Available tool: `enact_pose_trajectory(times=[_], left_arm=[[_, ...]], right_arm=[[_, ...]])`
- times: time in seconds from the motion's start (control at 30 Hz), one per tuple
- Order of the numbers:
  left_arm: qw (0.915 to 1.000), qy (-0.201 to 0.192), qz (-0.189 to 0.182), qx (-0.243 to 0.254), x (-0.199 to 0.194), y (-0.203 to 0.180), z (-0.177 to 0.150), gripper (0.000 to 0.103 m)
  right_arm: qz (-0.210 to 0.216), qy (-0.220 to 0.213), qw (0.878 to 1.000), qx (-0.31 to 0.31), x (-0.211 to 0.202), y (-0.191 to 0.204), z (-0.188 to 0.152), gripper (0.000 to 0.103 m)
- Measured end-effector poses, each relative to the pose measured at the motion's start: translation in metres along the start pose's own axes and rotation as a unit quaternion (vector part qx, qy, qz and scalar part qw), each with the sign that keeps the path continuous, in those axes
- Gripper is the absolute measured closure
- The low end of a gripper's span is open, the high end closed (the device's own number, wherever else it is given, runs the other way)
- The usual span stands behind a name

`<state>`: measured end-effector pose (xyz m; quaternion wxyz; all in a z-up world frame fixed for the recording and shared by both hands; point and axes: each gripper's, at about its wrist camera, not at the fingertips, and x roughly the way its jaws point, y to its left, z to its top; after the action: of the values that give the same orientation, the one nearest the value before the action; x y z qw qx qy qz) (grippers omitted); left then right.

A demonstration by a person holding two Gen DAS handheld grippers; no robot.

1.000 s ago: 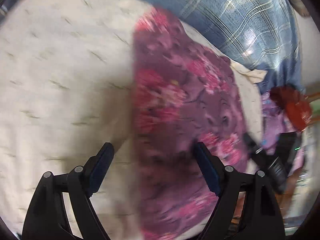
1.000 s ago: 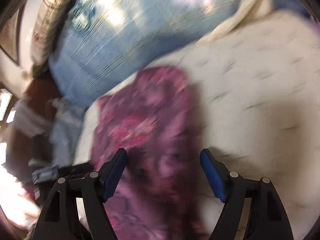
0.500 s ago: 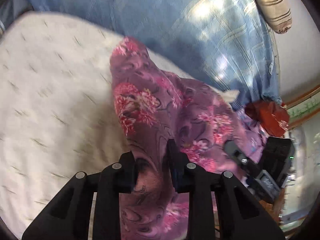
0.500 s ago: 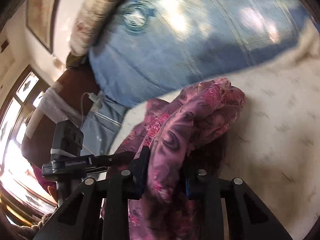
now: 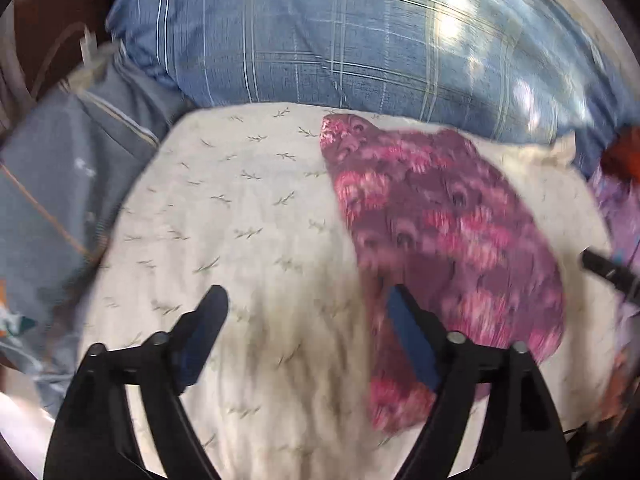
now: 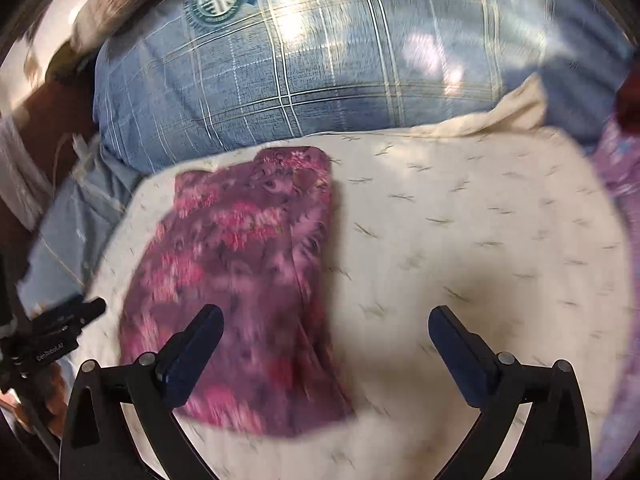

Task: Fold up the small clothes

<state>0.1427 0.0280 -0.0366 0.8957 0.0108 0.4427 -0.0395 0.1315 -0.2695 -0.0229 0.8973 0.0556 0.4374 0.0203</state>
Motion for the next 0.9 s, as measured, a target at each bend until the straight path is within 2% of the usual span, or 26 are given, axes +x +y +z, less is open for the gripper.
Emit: enact_pose_trajectory(times=[0.07, 0.13, 0.23, 0.4, 0.53, 0.73, 0.9], left_arm=[[0.9997, -0.003, 0.016, 0.020, -0.003, -0.007, -0.016, 0.019], [0.9995, 0.010, 0.014, 0.027, 0.000, -0.014, -0.026, 0.019], [0.9993, 0.012, 0.016, 0.032, -0.008, -0.023, -0.043, 0.019], [0.9986, -0.018, 0.027, 0.042, -0.036, -0.030, -0.064, 0.019], [0.9979, -0.026, 0.036, 0.047, -0.051, -0.035, -0.079, 0.019], [0.9985, -0.016, 0.010, 0.052, -0.060, -0.042, -0.091, 0.019], [0.9977, -0.016, -0.003, 0.065, -0.067, -0.051, -0.098, 0.019]], right_arm=[[-0.023, -0.008, 0.999, -0.035, -0.018, 0.006, -0.015, 0.000], [-0.061, -0.021, 0.995, -0.070, -0.034, 0.012, -0.032, 0.000], [-0.090, -0.012, 0.991, -0.100, -0.043, 0.017, -0.048, 0.000], [-0.095, -0.012, 0.990, -0.101, -0.054, 0.018, -0.064, 0.000], [-0.098, -0.014, 0.990, -0.099, -0.063, 0.018, -0.076, 0.000], [-0.102, -0.016, 0.990, -0.093, -0.073, 0.014, -0.088, 0.000], [-0.127, -0.023, 0.986, -0.108, -0.083, 0.014, -0.099, 0.000]])
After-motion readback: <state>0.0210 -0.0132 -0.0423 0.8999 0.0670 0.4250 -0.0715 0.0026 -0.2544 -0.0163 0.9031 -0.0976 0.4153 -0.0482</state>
